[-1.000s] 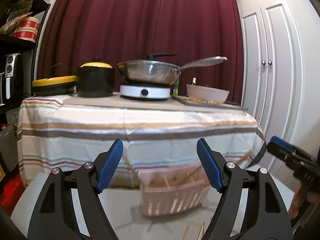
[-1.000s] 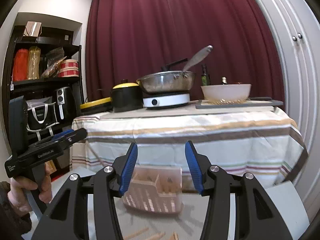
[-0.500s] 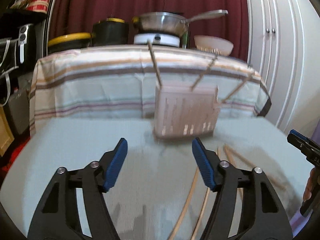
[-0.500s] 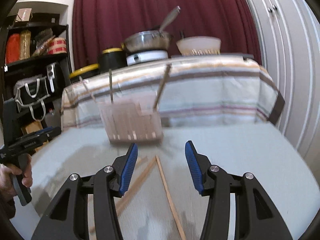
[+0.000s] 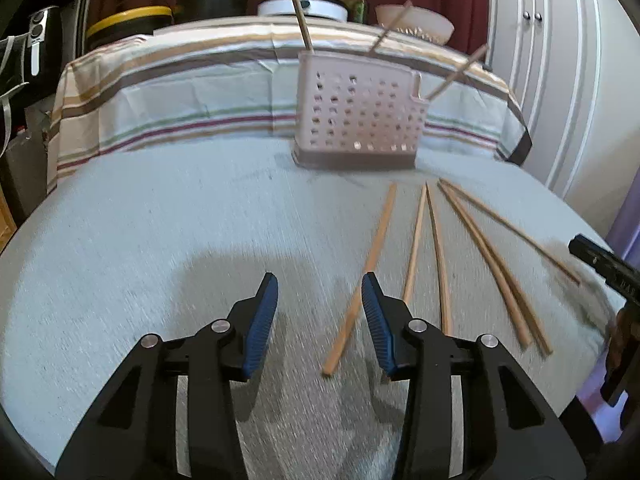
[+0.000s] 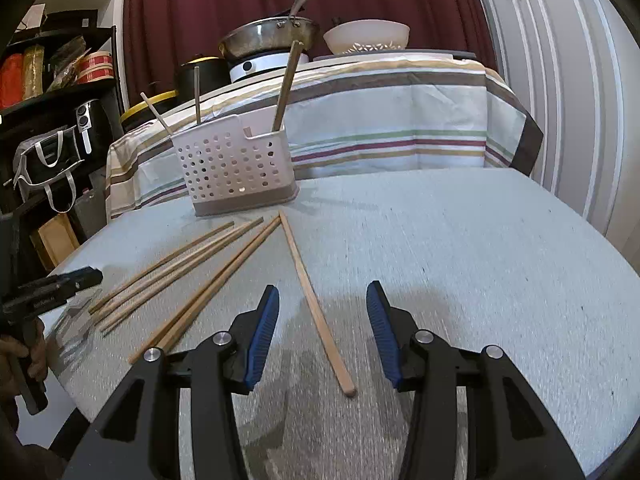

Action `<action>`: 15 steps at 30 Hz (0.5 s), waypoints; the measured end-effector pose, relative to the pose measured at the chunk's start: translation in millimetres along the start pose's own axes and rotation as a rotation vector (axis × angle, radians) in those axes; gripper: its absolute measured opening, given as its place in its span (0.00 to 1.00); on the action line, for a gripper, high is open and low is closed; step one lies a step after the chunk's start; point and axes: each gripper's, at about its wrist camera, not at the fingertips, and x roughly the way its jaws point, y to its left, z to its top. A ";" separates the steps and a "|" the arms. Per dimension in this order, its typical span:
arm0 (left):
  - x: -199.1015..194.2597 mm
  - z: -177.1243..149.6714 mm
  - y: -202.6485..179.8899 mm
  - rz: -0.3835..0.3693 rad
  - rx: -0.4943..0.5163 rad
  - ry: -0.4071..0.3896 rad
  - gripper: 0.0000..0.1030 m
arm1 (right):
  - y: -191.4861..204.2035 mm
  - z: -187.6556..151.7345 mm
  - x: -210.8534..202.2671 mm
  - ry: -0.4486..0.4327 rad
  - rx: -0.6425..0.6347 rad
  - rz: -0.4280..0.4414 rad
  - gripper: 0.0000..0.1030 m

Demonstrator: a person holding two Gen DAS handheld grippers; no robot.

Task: Organize utensils
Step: 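Move both open tools back down to the loose chopsticks on the table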

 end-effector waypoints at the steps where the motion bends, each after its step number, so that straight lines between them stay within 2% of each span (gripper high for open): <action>1: 0.8 -2.4 -2.1 -0.006 0.001 0.007 0.37 | 0.0 -1.6 -0.9 0.001 0.001 -0.001 0.44; 5: 0.3 -10.8 -5.9 -0.018 0.012 0.019 0.35 | 2.1 -5.5 -3.6 0.004 0.001 -0.001 0.44; 7: 0.5 -13.3 -5.3 -0.021 0.005 0.023 0.31 | 3.3 -6.6 -4.0 0.005 -0.001 -0.001 0.44; 9: 1.0 -16.7 -5.5 -0.025 0.000 0.028 0.22 | 3.5 -7.6 -3.7 0.007 0.000 -0.001 0.44; 15: -2.5 -24.3 -11.5 -0.005 0.033 0.011 0.14 | 5.2 -13.1 -3.7 0.019 0.000 0.000 0.44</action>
